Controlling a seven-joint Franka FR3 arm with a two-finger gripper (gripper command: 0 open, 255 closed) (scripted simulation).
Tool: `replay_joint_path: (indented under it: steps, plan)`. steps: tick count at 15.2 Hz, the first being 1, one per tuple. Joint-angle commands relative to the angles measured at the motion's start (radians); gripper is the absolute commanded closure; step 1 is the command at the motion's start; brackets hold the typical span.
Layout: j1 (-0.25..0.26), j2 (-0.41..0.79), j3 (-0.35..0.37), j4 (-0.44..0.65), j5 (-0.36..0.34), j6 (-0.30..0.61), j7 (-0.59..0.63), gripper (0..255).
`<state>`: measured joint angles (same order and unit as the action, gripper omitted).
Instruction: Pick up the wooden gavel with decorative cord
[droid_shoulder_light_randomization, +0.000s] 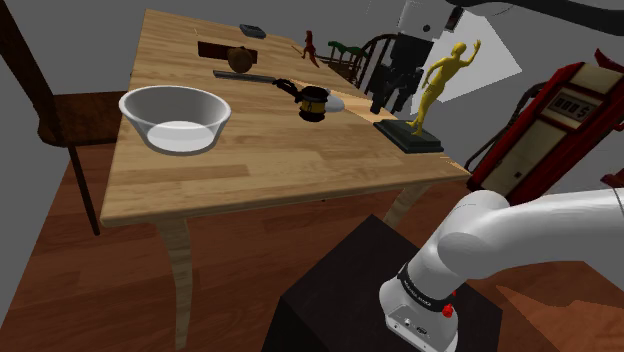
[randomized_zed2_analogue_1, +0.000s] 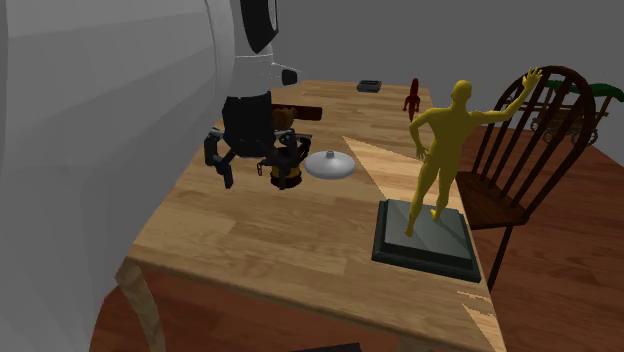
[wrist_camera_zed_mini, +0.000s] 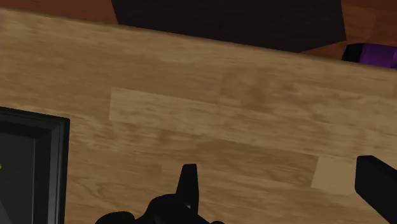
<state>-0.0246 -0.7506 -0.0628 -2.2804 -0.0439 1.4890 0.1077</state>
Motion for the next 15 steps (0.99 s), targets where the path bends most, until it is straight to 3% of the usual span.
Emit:
replay_joint_path:
  steps: [1,8,15]
  plan:
    - [0.000,0.000,0.000,0.000,0.000,0.000,0.000,0]
    - [-0.023,0.281,0.031,0.153,-0.010,0.111,0.113,0]
    - [-0.044,0.567,0.044,0.376,-0.037,0.155,0.219,0]
